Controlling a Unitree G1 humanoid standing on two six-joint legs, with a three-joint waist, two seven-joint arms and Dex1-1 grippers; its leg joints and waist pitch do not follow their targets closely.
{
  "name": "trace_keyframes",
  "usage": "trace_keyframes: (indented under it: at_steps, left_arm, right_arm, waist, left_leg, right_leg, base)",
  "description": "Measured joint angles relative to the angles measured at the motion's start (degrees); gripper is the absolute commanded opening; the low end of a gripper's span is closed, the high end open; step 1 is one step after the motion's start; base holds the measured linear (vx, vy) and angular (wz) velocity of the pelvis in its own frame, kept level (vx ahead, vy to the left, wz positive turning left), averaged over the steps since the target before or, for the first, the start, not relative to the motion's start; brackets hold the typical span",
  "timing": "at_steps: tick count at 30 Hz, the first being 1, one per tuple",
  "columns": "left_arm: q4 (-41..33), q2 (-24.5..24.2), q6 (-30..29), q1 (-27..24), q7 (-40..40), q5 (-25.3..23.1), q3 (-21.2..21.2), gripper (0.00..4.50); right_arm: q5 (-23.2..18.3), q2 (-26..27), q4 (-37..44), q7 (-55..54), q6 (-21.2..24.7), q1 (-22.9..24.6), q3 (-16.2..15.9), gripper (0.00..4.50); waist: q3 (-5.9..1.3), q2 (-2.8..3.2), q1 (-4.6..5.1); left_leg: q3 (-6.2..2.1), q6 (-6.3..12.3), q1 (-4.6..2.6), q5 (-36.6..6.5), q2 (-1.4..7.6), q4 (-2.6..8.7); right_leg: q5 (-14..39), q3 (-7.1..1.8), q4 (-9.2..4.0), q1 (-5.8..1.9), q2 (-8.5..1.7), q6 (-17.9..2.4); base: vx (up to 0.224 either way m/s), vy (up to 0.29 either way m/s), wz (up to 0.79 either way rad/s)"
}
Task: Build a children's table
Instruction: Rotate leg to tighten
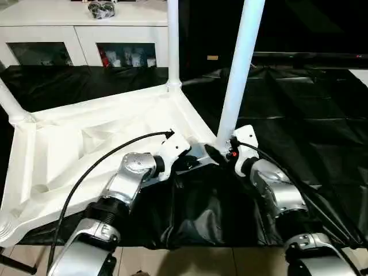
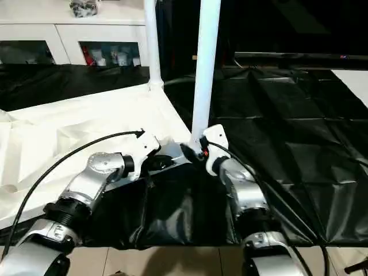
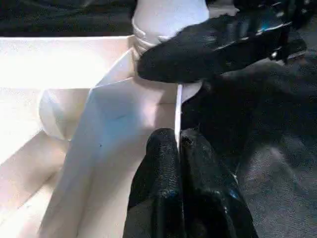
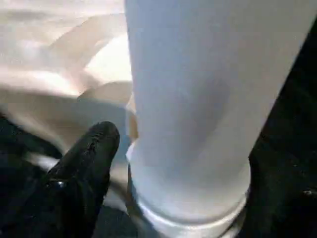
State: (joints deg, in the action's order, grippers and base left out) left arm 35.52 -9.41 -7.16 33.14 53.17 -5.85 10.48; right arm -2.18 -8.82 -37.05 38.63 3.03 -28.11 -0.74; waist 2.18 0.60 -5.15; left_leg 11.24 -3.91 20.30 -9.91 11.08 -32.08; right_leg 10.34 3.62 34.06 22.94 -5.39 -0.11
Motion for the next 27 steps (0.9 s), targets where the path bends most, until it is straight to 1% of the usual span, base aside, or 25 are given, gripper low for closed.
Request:
trace_keyframes:
  at_steps: [4,6,9,12,13,14,17,18,19,20,21,24,26,27]
  left_arm:
    - [-1.1,-3.0,1.2,-0.9,5.9,1.5,0.2,0.00]
    - [-1.5,-4.9,1.4,-1.2,10.0,2.4,0.6,0.00]
    - [-1.6,-6.5,2.1,-1.3,15.2,3.3,1.7,0.00]
    - [-2.0,-7.6,2.7,-1.3,19.2,4.1,3.1,0.00]
    - [-2.0,-7.7,2.7,-1.3,19.9,4.1,3.4,0.00]
    - [-2.0,-7.9,2.8,-1.3,20.5,4.2,3.5,0.00]
    - [-2.0,-8.4,3.1,-1.3,21.8,4.2,3.9,0.00]
    - [-2.0,-8.4,3.1,-1.3,22.1,4.2,3.9,0.00]
    - [-2.0,-8.5,3.1,-1.3,22.3,4.3,3.9,0.00]
    - [-2.0,-8.6,3.2,-1.2,22.6,4.3,3.9,0.00]
    - [-2.0,-8.7,3.2,-1.2,22.8,4.4,3.9,0.00]
    - [-1.9,-8.8,3.5,-1.2,23.3,4.6,4.1,0.00]
    - [-1.9,-8.8,3.5,-1.2,23.4,4.6,4.1,0.00]
    - [-1.9,-8.8,3.5,-1.3,23.3,4.5,4.1,0.00]
  right_arm:
    - [-1.5,-3.6,2.5,9.4,-0.8,1.6,-2.0,3.77]
    - [-2.4,-6.3,4.2,15.6,-0.7,2.5,-3.7,3.77]
    - [-3.0,-8.9,5.9,22.9,-0.2,3.2,-5.3,3.77]
    - [-3.2,-10.8,7.6,29.1,1.5,3.2,-7.4,3.77]
    - [-3.2,-11.0,7.8,30.3,1.8,3.2,-7.8,3.77]
    - [-3.3,-11.3,7.9,31.3,1.9,3.2,-8.1,3.64]
    - [-3.3,-12.0,8.4,32.7,2.1,3.2,-8.9,3.45]
    - [-3.3,-12.1,8.6,33.0,2.5,3.2,-8.9,3.45]
    - [-3.3,-12.2,8.7,33.1,2.7,3.2,-9.0,3.32]
    - [-3.3,-12.2,9.0,33.1,3.0,3.3,-9.1,3.32]
    - [-3.3,-12.3,9.4,33.1,3.1,3.4,-9.2,3.14]
    - [-3.3,-12.5,10.0,33.4,3.4,3.7,-9.2,3.07]
    - [-3.3,-12.5,10.0,33.4,3.7,3.7,-9.2,2.84]
    - [-3.3,-12.5,10.0,33.4,3.7,3.7,-9.2,2.84]
  waist:
    - [0.00,0.00,-0.13]
    - [0.01,-0.01,-0.35]
    - [0.04,-0.07,-0.87]
    - [0.06,-0.18,-1.42]
    - [0.05,-0.21,-1.60]
    - [0.06,-0.20,-1.70]
    - [0.06,-0.23,-1.74]
    - [0.06,-0.23,-1.74]
    - [0.07,-0.24,-1.73]
    - [0.07,-0.24,-1.72]
    - [0.07,-0.24,-1.74]
    - [0.07,-0.24,-1.96]
    - [0.07,-0.24,-1.96]
    - [0.07,-0.24,-2.01]
  left_leg:
    - [0.00,0.06,0.17,0.0,0.17,0.09]
    - [0.01,0.07,0.22,0.0,0.28,0.04]
    - [0.03,0.03,0.24,0.0,0.29,-0.08]
    - [0.05,0.02,0.21,0.0,0.30,-0.16]
    - [0.05,0.01,0.21,0.0,0.32,-0.16]
    - [0.15,0.01,0.20,0.0,0.36,-0.21]
    - [0.17,0.01,0.16,0.0,0.37,-0.26]
    - [0.17,0.01,0.16,0.0,0.37,-0.26]
    - [0.17,0.01,0.15,0.0,0.37,-0.26]
    - [0.17,0.00,0.15,0.0,0.37,-0.25]
    - [0.17,0.00,0.15,0.0,0.37,-0.24]
    - [0.17,0.01,0.16,0.0,0.39,-0.24]
    - [0.17,0.01,0.17,0.0,0.39,-0.25]
    - [0.17,0.01,0.17,0.0,0.39,-0.25]
  right_leg:
    - [0.1,0.11,0.04,0.16,0.12,0.0]
    - [0.1,0.20,0.06,0.21,0.16,0.0]
    - [0.1,0.20,0.06,0.19,0.15,0.0]
    - [0.1,0.19,0.07,0.12,0.12,-0.1]
    - [0.1,0.20,0.07,0.08,0.12,-0.1]
    - [0.1,0.18,0.09,0.06,0.11,-0.1]
    - [0.1,0.17,0.09,-0.03,0.10,-0.1]
    - [0.1,0.17,0.09,-0.04,0.09,-0.1]
    - [0.1,0.17,0.09,-0.04,0.10,-0.1]
    - [0.1,0.18,0.10,-0.04,0.10,-0.1]
    - [0.1,0.18,0.10,-0.04,0.10,-0.1]
    - [0.1,0.19,0.10,-0.03,0.10,-0.1]
    - [0.1,0.19,0.10,-0.02,0.10,-0.1]
    - [0.1,0.20,0.10,-0.03,0.10,-0.1]
  base:
    - [0.000,0.000,0.00]
    - [0.000,0.000,0.00]
    - [0.000,0.000,0.00]
    - [0.000,0.000,0.00]
    - [0.000,0.000,0.00]
    - [0.000,0.000,0.00]
    - [0.000,0.000,0.00]
    - [0.000,0.000,0.00]
    - [0.000,0.000,0.00]
    - [0.000,0.000,0.00]
    - [0.000,0.000,0.00]
    - [0.000,0.000,0.00]
    - [0.000,0.000,0.00]
    - [0.000,0.000,0.00]
